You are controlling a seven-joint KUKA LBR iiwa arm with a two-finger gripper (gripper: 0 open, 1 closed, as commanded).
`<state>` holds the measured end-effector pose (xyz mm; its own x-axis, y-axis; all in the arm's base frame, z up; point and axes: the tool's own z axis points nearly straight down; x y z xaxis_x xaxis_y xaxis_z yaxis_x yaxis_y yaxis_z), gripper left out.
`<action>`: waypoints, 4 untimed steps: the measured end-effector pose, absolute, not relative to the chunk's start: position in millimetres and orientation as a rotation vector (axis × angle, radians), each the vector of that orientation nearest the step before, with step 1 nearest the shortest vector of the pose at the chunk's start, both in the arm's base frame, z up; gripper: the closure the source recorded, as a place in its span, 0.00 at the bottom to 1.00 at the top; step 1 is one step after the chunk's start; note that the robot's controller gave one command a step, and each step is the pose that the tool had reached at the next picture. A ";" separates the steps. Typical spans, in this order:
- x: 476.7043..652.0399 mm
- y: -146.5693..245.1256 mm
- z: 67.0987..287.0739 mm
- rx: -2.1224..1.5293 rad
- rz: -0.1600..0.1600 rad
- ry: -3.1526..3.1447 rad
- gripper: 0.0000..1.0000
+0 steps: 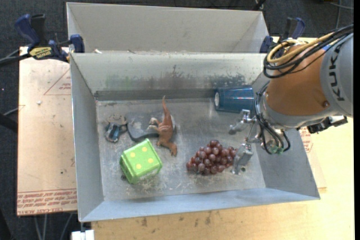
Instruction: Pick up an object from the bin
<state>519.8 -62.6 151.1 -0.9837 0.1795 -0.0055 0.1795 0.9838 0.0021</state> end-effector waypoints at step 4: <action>526.5 -40.2 264.5 -0.438 -0.003 3.100 1.00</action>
Offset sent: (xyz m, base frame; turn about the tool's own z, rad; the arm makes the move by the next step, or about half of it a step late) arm -0.0096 0.0278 -0.0811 -0.5060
